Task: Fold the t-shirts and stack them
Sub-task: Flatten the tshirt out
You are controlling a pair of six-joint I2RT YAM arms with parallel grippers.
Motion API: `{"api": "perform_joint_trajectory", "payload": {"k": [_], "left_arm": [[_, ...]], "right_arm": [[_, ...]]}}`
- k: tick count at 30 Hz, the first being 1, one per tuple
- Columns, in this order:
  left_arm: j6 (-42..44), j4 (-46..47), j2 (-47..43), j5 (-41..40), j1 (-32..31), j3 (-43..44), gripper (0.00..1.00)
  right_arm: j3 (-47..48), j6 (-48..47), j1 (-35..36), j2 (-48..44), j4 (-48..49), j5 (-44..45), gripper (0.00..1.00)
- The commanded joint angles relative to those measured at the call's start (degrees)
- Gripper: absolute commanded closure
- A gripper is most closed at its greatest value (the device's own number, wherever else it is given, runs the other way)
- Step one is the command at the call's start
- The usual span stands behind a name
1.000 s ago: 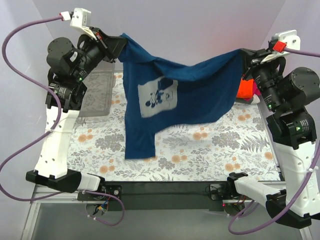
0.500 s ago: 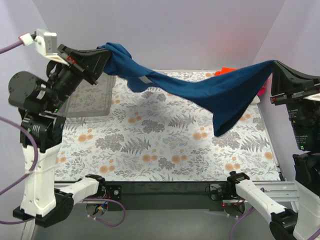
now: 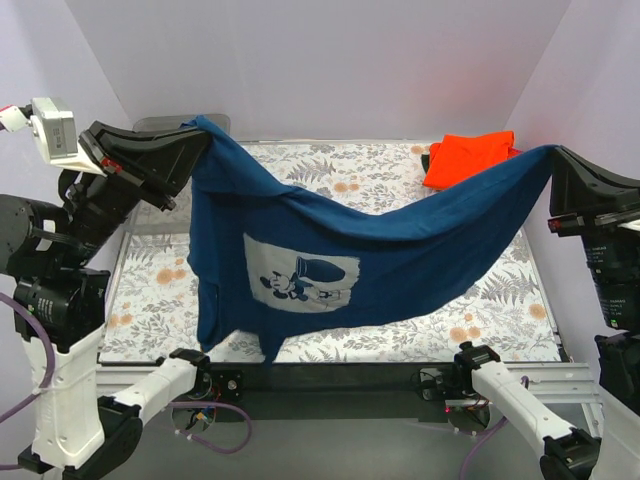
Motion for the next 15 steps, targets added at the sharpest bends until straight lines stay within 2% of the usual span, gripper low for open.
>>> {"api": "perform_joint_trajectory", "payload": {"k": [1,5,8,11,15], "left_arm": [[-0.4,1.3,1.1,0.7,0.3,-3.1,1.00],[-0.2,3.3,5.6,-1.9,0.3,-10.0,1.00],[-0.4,5.0,12.1,-7.6,0.3,-16.7,1.00],[-0.6,6.6,19.3,-12.5,0.7,-22.0,1.00],[-0.9,11.2,30.5,-11.9,2.4,-25.5,1.00]], "right_arm": [[-3.5,0.5,-0.1,0.6,2.5,2.8,0.99],[-11.5,1.3,-0.1,2.6,4.9,7.0,0.99],[-18.0,2.1,-0.1,4.8,7.5,12.9,0.99],[-22.6,2.8,-0.2,7.7,9.9,15.2,0.99],[-29.4,3.1,-0.4,17.1,14.8,18.5,0.99]]}}
